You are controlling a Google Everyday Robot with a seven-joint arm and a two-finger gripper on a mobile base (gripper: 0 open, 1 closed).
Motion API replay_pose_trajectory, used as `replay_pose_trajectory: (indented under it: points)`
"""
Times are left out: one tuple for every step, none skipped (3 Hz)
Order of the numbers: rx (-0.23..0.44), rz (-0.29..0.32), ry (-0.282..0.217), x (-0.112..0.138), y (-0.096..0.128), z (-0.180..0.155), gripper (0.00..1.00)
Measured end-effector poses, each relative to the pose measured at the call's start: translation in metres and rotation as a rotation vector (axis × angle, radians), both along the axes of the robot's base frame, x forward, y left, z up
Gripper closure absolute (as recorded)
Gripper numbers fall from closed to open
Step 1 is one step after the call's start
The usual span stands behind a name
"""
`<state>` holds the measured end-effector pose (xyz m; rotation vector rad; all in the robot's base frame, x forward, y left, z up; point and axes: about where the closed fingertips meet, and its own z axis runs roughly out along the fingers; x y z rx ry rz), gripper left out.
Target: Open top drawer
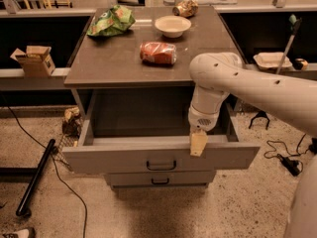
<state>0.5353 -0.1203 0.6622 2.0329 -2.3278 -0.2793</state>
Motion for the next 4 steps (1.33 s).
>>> replay_pose_trajectory:
  points:
    - [0.042,-0.062,-0.030,-0.023,-0.004,-0.001,1.00]
    - [0.121,-0.149,-0.093,-0.064,-0.009,0.000,1.00]
    - [0.121,-0.149,-0.093,-0.064,-0.009,0.000,1.00]
    - [0.121,-0.149,-0.093,-0.064,-0.009,0.000,0.82]
